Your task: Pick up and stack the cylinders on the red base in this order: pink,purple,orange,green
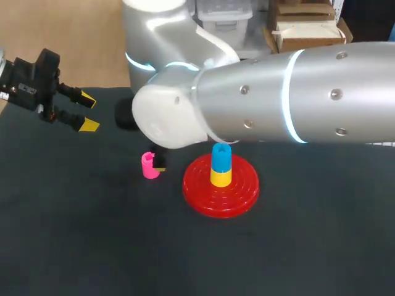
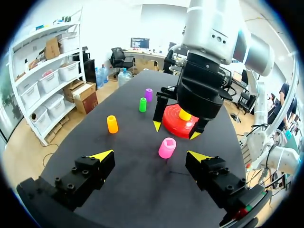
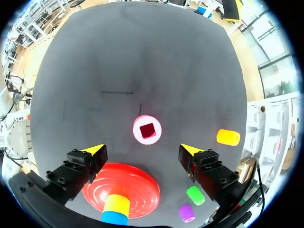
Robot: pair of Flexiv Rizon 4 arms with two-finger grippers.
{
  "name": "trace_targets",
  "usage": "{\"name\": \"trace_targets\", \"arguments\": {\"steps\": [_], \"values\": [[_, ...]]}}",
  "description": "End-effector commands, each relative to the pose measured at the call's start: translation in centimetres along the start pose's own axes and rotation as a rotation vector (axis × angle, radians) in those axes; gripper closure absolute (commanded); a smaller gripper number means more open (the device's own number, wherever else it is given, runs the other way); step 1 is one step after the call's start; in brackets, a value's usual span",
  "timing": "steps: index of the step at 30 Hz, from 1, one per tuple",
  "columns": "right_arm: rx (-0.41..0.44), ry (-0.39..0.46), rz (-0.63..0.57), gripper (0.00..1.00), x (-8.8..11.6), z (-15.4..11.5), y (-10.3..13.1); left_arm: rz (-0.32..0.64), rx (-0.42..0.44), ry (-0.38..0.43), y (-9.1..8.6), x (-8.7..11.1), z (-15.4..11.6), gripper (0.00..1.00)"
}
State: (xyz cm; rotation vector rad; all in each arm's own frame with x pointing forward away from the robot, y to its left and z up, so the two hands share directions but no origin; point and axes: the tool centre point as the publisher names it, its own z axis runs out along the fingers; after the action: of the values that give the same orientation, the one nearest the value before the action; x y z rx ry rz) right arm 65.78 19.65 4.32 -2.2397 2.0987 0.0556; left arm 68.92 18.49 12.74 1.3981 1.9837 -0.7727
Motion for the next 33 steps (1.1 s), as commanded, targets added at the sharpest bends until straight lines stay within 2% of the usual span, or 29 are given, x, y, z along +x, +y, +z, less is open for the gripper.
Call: {"name": "trace_targets", "arguments": {"steps": [1,17,20,26,33], "values": [[-0.024,0.016,-0.007,0.0,-1.1,0.1,-0.9,0.002,-0.001,-0.002,0.0,0.1,0.0,0.0],[-0.047,0.034,-0.021,0.0,-1.8,1.2,-1.2,0.002,-0.001,-0.002,0.0,0.1,0.0,0.0],[-0.052,0.036,-0.018,0.12,-1.7,1.4,-1.2,0.002,-0.001,-0.002,0.0,0.1,0.0,0.0],[-0.059,0.042,-0.012,0.25,-1.5,1.8,-1.0,0.002,-0.001,-0.002,0.0,0.1,0.0,0.0],[-0.057,0.048,-0.008,0.26,-1.4,2.0,-0.7,0.002,-0.001,-0.002,0.0,0.1,0.0,0.0]]}}
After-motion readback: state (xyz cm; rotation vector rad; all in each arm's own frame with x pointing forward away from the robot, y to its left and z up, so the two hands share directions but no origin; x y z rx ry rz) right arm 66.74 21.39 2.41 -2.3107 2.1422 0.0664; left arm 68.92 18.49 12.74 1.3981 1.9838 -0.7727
